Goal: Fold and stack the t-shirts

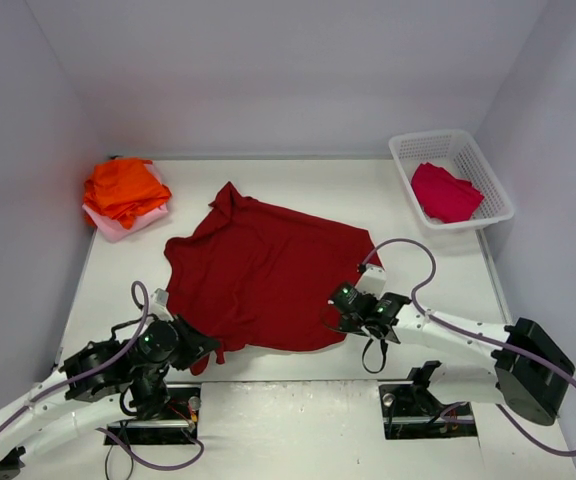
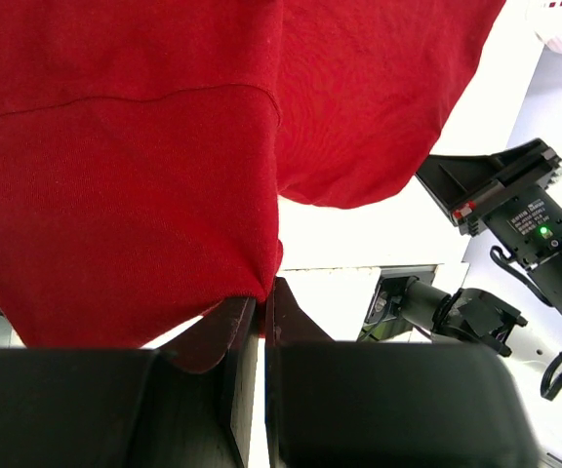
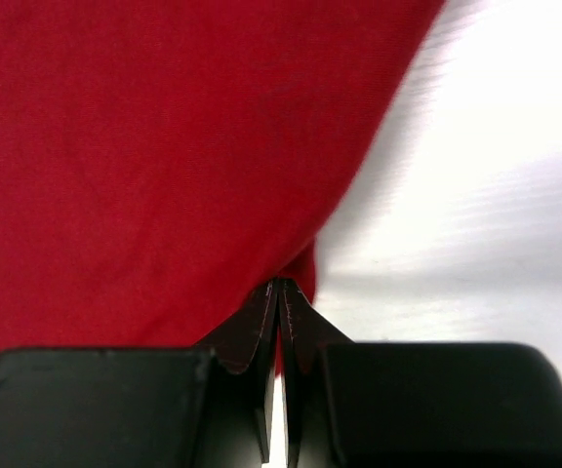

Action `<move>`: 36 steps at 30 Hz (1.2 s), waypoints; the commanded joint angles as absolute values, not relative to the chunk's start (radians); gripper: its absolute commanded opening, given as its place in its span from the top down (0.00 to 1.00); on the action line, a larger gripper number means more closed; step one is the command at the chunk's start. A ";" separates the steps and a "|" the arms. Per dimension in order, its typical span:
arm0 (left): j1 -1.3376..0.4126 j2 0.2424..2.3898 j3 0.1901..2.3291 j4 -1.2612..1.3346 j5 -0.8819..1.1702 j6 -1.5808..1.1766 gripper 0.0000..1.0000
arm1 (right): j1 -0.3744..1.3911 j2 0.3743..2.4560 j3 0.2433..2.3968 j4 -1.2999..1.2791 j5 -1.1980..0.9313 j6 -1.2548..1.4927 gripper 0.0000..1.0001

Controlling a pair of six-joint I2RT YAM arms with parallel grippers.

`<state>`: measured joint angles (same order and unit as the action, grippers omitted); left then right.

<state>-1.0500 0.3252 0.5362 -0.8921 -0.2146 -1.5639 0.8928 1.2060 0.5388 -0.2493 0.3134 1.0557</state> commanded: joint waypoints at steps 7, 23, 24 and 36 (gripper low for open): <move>-1.049 0.319 0.548 -0.899 -0.227 -1.588 1.00 | 0.904 1.144 0.575 -0.385 0.410 1.095 1.00; -1.049 0.273 0.534 -0.914 -0.227 -1.597 1.00 | 0.911 1.207 0.586 -0.365 0.439 1.117 0.60; -1.049 0.270 0.534 -0.916 -0.226 -1.598 1.00 | 0.911 1.207 0.586 -0.361 0.440 1.117 0.64; -1.049 0.265 0.541 -0.925 -0.227 -1.600 1.00 | 0.923 1.258 0.574 -0.313 0.437 1.121 0.72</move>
<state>-1.0500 0.2569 0.5266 -0.9394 -0.2146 -1.5852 0.9123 1.2552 0.5484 -0.3260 0.3859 1.1000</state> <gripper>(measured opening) 0.006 0.275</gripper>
